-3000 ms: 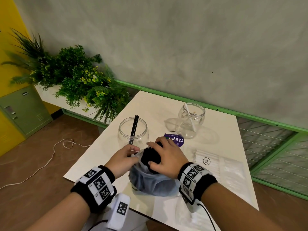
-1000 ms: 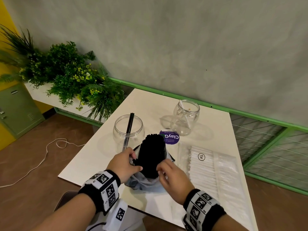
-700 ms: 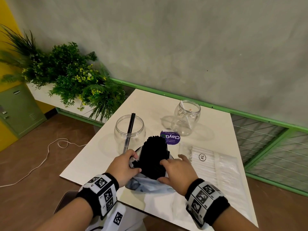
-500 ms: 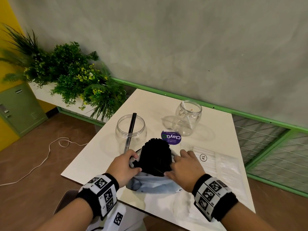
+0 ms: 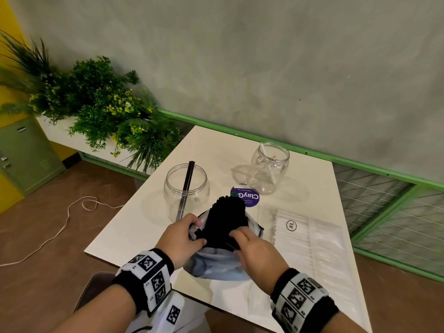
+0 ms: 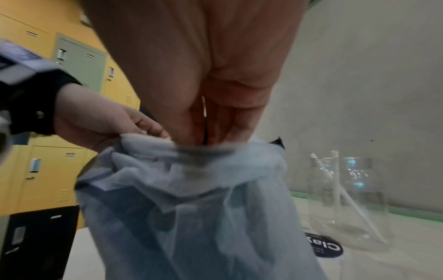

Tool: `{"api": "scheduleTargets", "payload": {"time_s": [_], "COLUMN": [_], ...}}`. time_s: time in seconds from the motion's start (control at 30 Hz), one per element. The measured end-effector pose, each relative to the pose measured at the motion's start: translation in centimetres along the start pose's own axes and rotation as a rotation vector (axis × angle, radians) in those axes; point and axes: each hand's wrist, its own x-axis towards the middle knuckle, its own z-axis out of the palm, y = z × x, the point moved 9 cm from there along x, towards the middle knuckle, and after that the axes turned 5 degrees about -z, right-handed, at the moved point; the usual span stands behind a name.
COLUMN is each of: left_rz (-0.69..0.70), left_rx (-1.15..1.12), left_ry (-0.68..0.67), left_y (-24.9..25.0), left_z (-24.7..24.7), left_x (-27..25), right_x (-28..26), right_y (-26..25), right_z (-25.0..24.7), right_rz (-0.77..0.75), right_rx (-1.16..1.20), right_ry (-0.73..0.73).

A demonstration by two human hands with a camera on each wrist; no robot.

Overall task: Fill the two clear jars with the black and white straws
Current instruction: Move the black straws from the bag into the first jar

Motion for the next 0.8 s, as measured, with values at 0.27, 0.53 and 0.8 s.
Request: {"api": "scheduleTargets", "payload": {"time_s": [0.27,0.53,0.8], "left_rz": [0.033,0.073,0.147], "left_rx": [-0.020,-0.097,-0.065], "left_ry": [-0.021,-0.040,-0.132], "left_y": [0.5,1.1,1.3], "left_z": [0.5,0.5,1.0], "left_x": [-0.3,-0.2,0.0], "right_x": [1.4,1.6,2.8], "right_y": [1.7,2.1,2.3], "right_z": [1.6,2.5,3.5], "right_rz": [0.090,0.136,0.161], "right_rx": [-0.006,0.111,0.011], "right_ry": [-0.147,-0.010,-0.074]}}
